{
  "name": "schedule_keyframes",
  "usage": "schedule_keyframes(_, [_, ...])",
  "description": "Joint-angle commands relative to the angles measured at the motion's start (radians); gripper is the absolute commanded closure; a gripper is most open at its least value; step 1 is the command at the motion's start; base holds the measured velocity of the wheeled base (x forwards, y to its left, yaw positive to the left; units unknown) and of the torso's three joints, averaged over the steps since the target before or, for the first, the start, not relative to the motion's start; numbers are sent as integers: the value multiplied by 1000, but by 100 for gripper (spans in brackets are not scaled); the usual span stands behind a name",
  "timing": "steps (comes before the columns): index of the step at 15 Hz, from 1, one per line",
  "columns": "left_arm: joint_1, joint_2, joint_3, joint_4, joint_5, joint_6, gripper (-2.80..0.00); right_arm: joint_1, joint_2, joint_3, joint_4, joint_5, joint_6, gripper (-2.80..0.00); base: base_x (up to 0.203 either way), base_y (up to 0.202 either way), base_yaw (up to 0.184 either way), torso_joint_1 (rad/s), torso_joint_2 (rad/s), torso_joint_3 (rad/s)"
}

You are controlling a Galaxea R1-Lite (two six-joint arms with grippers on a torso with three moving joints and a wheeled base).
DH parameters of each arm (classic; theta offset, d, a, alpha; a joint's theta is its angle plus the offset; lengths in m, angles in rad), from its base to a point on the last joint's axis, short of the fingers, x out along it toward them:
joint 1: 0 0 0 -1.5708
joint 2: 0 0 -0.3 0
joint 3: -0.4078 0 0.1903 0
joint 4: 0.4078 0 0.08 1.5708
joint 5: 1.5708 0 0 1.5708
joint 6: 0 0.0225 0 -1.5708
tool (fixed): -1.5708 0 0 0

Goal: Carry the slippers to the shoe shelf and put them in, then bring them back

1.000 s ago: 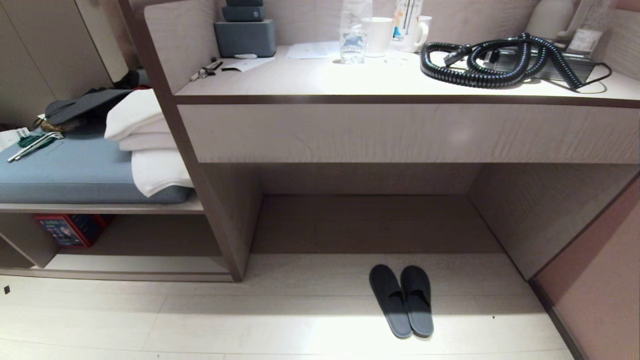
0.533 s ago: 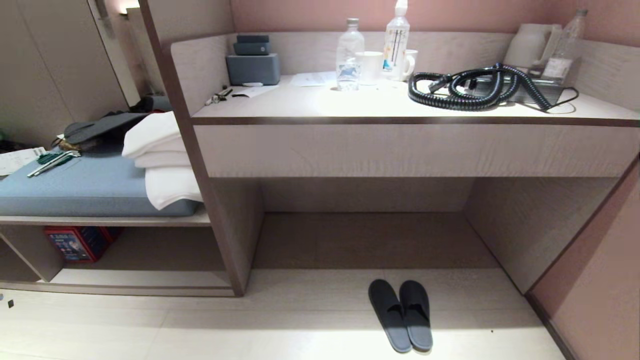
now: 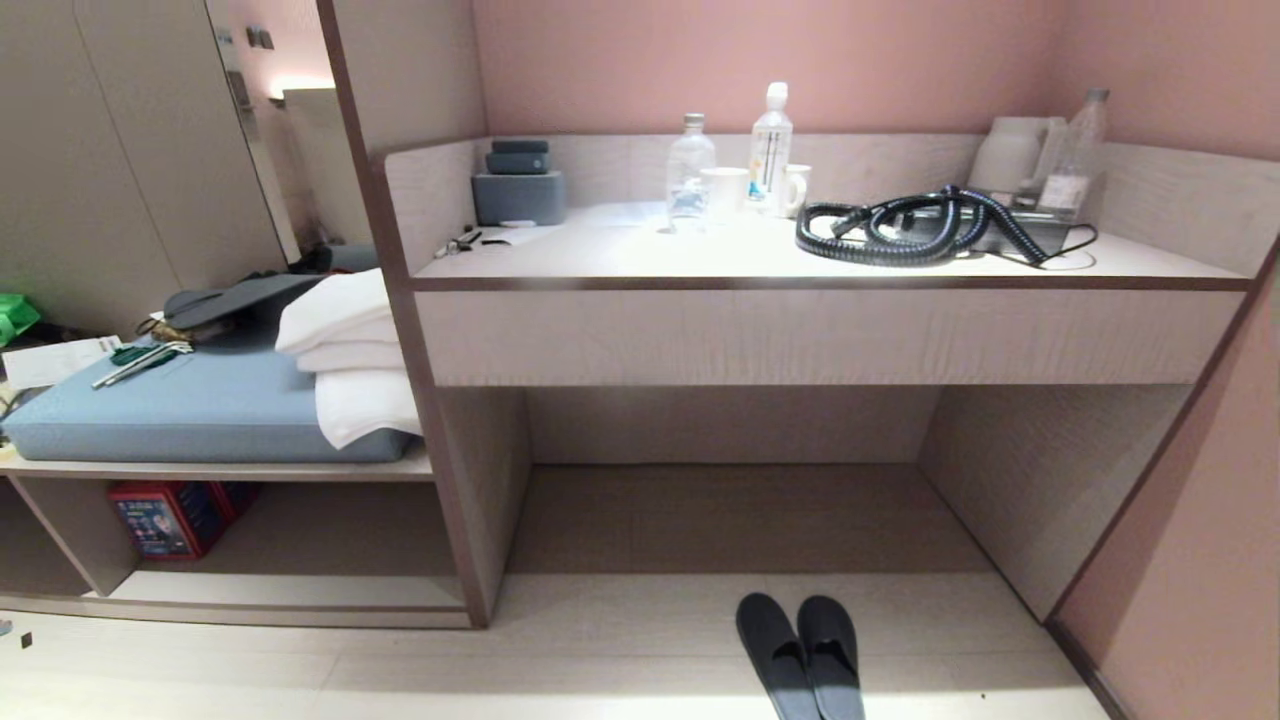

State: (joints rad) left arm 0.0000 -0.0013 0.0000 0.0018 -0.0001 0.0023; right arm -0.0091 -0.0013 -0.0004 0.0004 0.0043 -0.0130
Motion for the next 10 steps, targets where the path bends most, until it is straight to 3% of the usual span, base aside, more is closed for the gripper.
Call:
schedule_keyframes(1, [0,0,0,0,0,1,0,0,1,2,0,0,-1,0,0,0,0,-2,-2,114])
schedule_keyframes(7, [0,0,0,0,0,-1,0,0,1,2,0,0,-1,0,0,0,0,0,1,15])
schedule_keyframes(10, [0,1,0,0,0,-1,0,0,1,2,0,0,-1,0,1,142,-7,1,1,4])
